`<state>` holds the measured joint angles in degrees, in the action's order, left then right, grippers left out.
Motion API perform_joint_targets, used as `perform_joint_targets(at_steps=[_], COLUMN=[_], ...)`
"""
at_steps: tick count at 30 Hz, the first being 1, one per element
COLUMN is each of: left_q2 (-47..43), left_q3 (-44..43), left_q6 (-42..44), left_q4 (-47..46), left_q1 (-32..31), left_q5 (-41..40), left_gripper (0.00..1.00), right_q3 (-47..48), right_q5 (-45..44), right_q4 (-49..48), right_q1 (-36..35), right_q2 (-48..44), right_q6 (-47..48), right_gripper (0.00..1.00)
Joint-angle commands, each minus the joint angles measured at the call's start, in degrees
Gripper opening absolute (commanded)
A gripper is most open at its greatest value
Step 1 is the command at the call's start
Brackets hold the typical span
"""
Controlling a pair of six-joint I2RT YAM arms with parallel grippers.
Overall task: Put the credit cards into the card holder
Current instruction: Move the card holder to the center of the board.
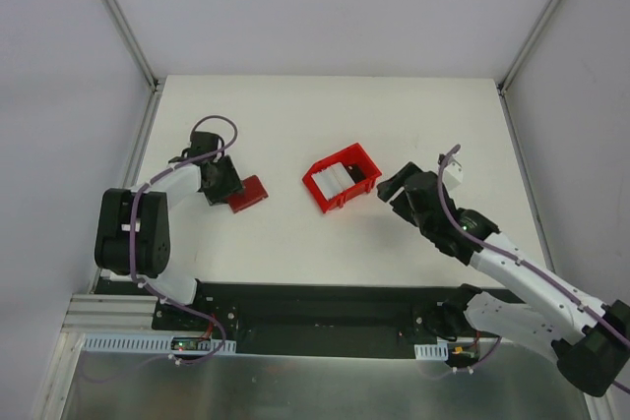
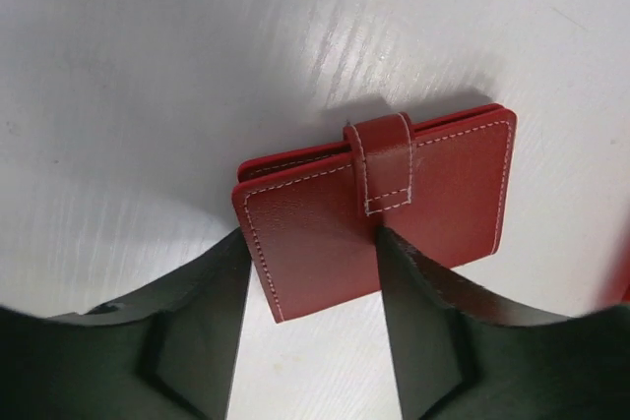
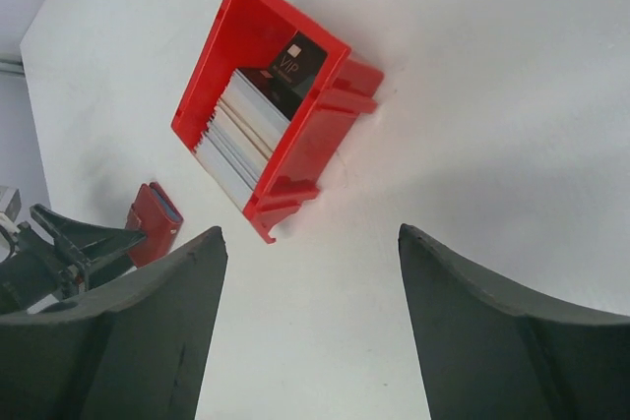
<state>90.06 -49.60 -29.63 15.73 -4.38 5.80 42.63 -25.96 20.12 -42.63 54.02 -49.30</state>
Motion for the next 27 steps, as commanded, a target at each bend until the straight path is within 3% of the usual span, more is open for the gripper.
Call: perform_joint_targets(at_steps=[1, 4, 6, 11, 13, 16, 21, 27], left_q2=[1.69, 1.08, -0.40, -8.47, -14.35, -24.46, -36.79, -31.37], left_q3=[0.91, 1.87, 2.93, 8.37, 11.18, 14.26, 20.07, 20.69], left_q6=[-0.61, -1.22, -1.57, -0.96, 0.26, 2.11, 0.97, 0.53], left_q4=[-2.28, -3.07, -4.29, -9.91, -10.63, -10.54, -10.72, -10.63], left_q1=[0.69, 0.69, 0.69, 0.34, -2.11, -11.66, -33.81, -57.63], left_q5=[2.11, 2.37, 2.46, 7.28, 4.33, -7.77, -29.93, -50.86], left_gripper=[0.40, 0.13, 0.00, 0.00, 0.00, 0.00, 0.00, 0.00], right_q3=[-2.02, -2.29, -2.20, -1.85, -1.76, -1.59, -2.29, -4.39], right_q5=[-4.89, -5.33, -5.07, -0.07, 1.60, 2.93, 2.40, 5.56], right_q4=[2.99, 4.49, 5.28, 5.20, 5.90, 7.03, 8.00, 8.35], right_q1=[-0.08, -0.08, -0.08, -0.08, -0.17, -0.08, -0.08, -0.08], right_q2=[-5.14, -6.12, -6.03, -4.28, -3.75, -3.39, -4.36, -5.50], right_q6=[7.80, 9.74, 10.53, 15.27, 16.95, 18.36, 19.24, 18.37], right_gripper=[0.73, 0.73, 0.74, 0.74, 0.74, 0.74, 0.74, 0.75])
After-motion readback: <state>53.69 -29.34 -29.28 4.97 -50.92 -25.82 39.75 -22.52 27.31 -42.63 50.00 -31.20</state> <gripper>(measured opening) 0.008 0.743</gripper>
